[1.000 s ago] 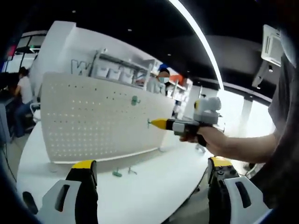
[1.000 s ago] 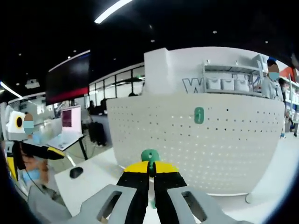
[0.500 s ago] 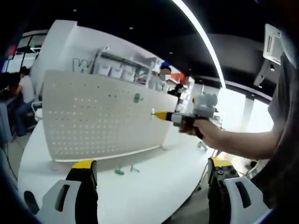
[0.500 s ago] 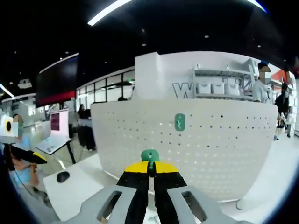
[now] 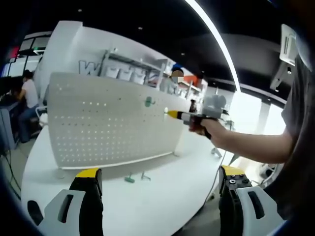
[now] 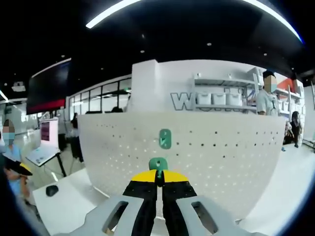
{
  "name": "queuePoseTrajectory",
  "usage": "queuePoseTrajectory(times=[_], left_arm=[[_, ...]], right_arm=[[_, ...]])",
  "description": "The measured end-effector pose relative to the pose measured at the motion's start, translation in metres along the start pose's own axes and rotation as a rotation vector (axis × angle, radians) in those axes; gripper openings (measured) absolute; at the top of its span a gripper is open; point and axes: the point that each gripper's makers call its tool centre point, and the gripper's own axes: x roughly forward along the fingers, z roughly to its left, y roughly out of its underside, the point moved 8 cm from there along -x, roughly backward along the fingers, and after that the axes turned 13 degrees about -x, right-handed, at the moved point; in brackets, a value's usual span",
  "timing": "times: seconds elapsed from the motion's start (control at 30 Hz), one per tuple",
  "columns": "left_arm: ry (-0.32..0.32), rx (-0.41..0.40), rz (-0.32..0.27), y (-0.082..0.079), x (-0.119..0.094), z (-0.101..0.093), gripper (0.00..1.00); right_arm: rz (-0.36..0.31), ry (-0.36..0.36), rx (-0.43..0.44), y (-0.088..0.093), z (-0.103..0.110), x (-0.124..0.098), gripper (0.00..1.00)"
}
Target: Insert the hook assembly into the mounting plate slot until the hook locks in place.
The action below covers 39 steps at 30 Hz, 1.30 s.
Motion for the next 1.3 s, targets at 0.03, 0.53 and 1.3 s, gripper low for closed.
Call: queuePoseTrajectory(times=[0.03,0.53,1.3], left_arm=[[-0.001,0.0,0.0,0.0,0.0,0.0,1.0],[-0.023,-0.001,0.004,-0.001,0.0,0.004,1.0],[-0.063,-0.004,0.001,-0.004,-0.001,0.014,1.0]], right_arm=[[-0.002,0.006,-0.003,0.0,-0.002,0.001,0.0],[-0.043,0.093,0.002,-0.008,-0.025,0.023,0.0],[-0.098,0.167,-0.001,-0.024,-0.05,0.062,0.0]])
